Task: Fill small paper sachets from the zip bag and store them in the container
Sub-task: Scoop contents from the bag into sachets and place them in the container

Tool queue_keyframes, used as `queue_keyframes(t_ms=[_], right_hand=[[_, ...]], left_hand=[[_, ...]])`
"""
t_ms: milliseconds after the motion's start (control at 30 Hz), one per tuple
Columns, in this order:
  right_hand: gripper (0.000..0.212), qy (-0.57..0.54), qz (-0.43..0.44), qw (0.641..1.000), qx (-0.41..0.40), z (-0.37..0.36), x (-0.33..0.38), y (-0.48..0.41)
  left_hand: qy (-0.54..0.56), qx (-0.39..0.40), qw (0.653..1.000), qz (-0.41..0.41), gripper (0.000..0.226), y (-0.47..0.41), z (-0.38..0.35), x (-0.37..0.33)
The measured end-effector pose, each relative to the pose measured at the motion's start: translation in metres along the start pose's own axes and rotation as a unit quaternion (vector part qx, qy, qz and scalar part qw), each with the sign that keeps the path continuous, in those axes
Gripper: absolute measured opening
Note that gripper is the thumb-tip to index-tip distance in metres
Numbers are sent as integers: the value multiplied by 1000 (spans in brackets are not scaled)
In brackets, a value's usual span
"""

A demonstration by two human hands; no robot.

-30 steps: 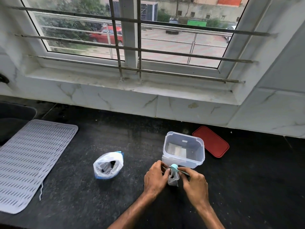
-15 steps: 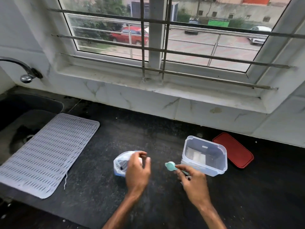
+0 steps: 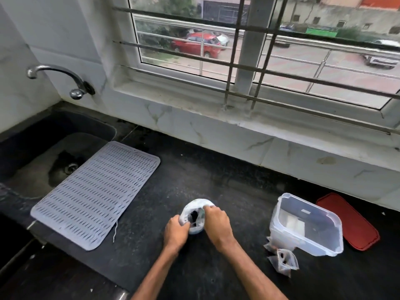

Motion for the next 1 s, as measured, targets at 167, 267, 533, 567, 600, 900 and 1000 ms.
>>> queue_keyframes(t_ms=[167,267,533,567,600,900,1000], right_hand=[[26,4,-42,999,14,-10,-1,-9],[23,-47,-63,997,-4,-19,-1,-11],[27,-167,-114,978,-59,-32,1,-14],[27,-178,-119,975,-64,-33,2,-13],[27,-186,-126,972,-69,-33,2,-13],[27,-449,-252,855,-68,-39,-5,-21],[25,-537,-297,786,-71,-33,0,-17]], left_hand=[[103,9,995,-1,17,-6,7,0],[135,-9,991,-5,24,-14,8,-1],[210,65,976,-4,43,-31,3,4],[221,75,972,-1,38,-32,1,5],[239,85,967,1,32,-33,0,5],[314,151,937,29,23,-45,-2,3],[314,163,935,1,22,-42,-1,-2]])
Point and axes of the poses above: each hand's wrist, its own y-axis away from the middle knuckle, its own z-axis out of the back of the hand, x = y × z, the point moved 1 cm from there along -y, towards the middle knuckle, and after that the axes turned 15 degrees about -y, right-handed, at the moved point
